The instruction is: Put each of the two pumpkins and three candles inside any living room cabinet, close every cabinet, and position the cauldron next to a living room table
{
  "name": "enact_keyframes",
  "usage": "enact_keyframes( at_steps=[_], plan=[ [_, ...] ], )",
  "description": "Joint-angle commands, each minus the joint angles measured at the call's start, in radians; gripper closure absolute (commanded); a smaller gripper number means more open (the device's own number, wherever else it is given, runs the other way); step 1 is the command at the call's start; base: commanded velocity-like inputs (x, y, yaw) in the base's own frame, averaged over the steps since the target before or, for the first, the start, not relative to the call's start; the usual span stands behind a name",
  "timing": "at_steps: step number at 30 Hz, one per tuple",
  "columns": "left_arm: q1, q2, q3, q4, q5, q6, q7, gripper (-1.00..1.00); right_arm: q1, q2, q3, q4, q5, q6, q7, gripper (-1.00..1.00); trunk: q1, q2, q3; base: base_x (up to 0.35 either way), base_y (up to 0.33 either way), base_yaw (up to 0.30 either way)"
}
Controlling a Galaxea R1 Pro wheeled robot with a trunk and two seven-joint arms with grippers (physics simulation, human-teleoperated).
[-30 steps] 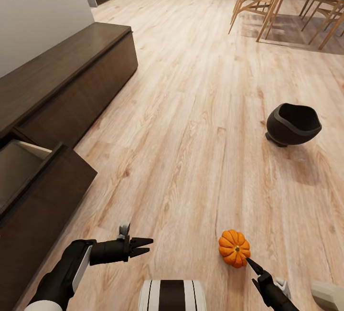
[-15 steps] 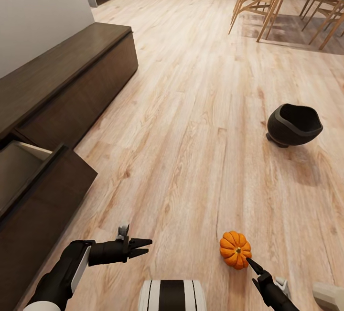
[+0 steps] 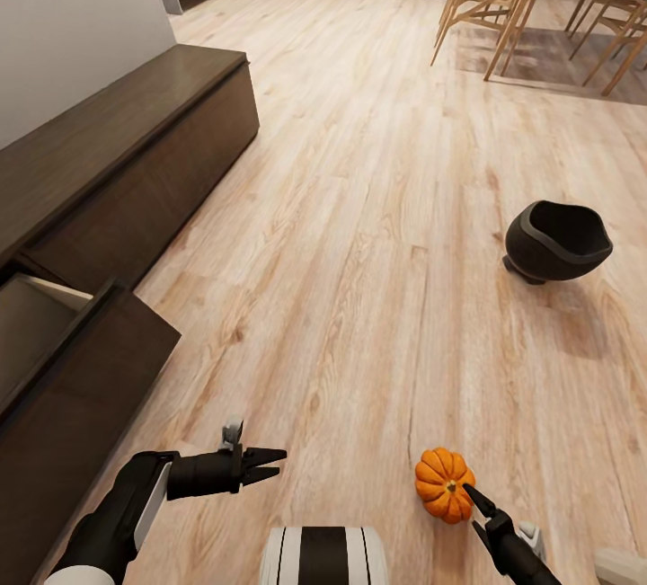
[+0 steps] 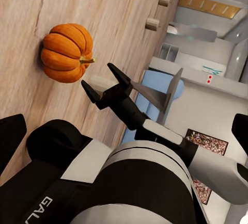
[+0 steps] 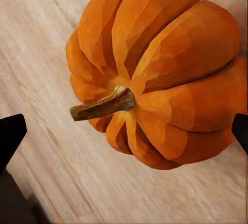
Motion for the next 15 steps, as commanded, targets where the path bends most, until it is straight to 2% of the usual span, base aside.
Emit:
enact_keyframes(
  at_steps=[1, 10, 15],
  plan=[
    [0.000, 0.000, 0.000, 0.000, 0.002, 0.010, -0.002, -1.00, 0.000, 0.000, -0.003, 0.006, -0.007, 0.011, -0.001, -1.00, 0.000, 0.000, -0.001, 0.017, 0.000, 0.000],
    [-0.001, -0.001, 0.000, 0.000, 0.002, 0.010, -0.002, -1.00, 0.000, 0.000, -0.003, 0.053, -0.010, 0.012, -0.049, -1.00, 0.000, 0.000, -0.001, 0.003, 0.000, 0.000],
    [-0.001, -0.001, 0.000, 0.000, 0.002, 0.010, -0.002, -1.00, 0.000, 0.000, -0.003, 0.055, -0.009, 0.012, -0.054, -1.00, 0.000, 0.000, -0.001, 0.000, 0.000, 0.000]
  ],
)
